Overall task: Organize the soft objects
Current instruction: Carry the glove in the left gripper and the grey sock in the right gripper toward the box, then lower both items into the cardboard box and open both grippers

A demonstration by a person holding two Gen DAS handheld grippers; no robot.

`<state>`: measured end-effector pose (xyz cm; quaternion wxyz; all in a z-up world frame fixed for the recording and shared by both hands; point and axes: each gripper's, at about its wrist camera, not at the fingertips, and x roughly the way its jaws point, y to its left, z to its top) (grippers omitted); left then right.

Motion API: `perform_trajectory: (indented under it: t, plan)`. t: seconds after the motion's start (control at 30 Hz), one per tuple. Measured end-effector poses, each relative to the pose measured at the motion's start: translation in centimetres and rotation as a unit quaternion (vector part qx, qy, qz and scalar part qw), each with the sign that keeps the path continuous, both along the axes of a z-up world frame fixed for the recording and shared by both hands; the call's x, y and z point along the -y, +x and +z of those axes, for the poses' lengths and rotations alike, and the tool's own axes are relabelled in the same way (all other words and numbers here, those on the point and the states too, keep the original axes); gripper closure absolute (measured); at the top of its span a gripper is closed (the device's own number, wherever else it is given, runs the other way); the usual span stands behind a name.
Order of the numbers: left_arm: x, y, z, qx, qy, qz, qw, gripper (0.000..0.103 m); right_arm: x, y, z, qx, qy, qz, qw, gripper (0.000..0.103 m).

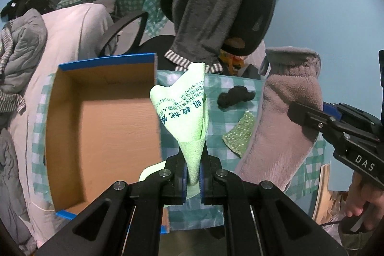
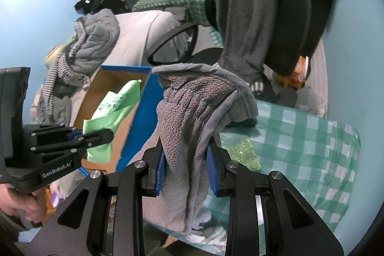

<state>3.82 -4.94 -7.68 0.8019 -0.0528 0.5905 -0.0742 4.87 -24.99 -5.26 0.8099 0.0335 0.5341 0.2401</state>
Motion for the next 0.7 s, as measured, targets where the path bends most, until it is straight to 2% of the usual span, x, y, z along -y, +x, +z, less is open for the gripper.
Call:
perform_trajectory:
  t: [0.7]
  plan:
    - [-9.8,-2.4,0.3,0.002,0.003,0.089,0.9960,0.096,-10.3,1.0,0.8,0.005,0.010,0.091,0.996,0.074]
